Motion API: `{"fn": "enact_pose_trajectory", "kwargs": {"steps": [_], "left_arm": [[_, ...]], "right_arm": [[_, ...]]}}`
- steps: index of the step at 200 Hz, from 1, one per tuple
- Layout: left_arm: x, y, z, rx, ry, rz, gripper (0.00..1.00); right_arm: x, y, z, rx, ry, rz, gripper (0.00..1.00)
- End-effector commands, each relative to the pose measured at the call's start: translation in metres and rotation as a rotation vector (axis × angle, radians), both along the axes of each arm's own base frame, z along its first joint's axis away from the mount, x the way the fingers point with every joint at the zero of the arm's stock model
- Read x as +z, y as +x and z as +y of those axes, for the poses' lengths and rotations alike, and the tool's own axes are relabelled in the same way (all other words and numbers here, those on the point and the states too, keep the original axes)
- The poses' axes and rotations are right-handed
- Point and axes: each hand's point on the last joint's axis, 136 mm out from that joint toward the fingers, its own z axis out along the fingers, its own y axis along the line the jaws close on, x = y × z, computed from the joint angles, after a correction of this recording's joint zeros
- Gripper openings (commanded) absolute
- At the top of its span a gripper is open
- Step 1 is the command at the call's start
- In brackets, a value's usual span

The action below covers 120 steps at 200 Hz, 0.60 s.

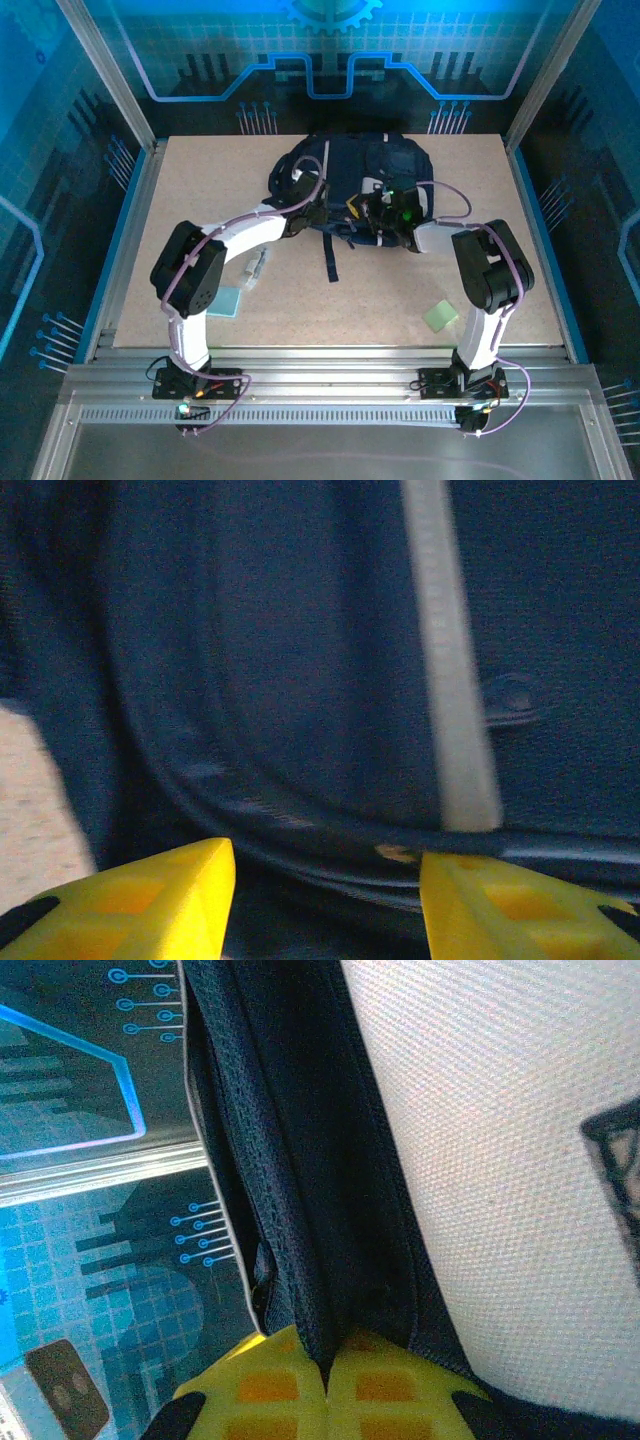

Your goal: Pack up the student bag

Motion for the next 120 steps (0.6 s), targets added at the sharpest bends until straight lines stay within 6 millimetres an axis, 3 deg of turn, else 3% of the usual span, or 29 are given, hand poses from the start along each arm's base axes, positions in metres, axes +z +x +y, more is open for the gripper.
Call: {"fn": "enact_pose_trajectory", "kwargs": {"steps": [1, 34, 68, 86, 120], "left_arm": [[0.026, 0.002, 0.066, 0.1, 0.202, -0.026, 0.53], [0.051, -0.002, 0.07, 0.104, 0.197, -0.059, 0.55], [0.042, -0.026, 0.017, 0.078, -0.211, -0.005, 0.61], [0.047, -0.037, -0.009, 0.078, -0.399, -0.034, 0.63], [0.036, -0.038, -0.032, 0.166, -0.564, 0.001, 0.62]], "right_arm": [[0.068, 0.011, -0.005, 0.025, 0.029, -0.181, 0.0], [0.066, 0.009, -0.004, 0.024, 0.02, -0.178, 0.0], [0.068, 0.007, 0.006, 0.057, 0.042, -0.176, 0.0], [0.067, 0.006, 0.012, 0.064, 0.04, -0.174, 0.0], [0.067, 0.006, 0.023, 0.087, 0.055, -0.174, 0.0]]}}
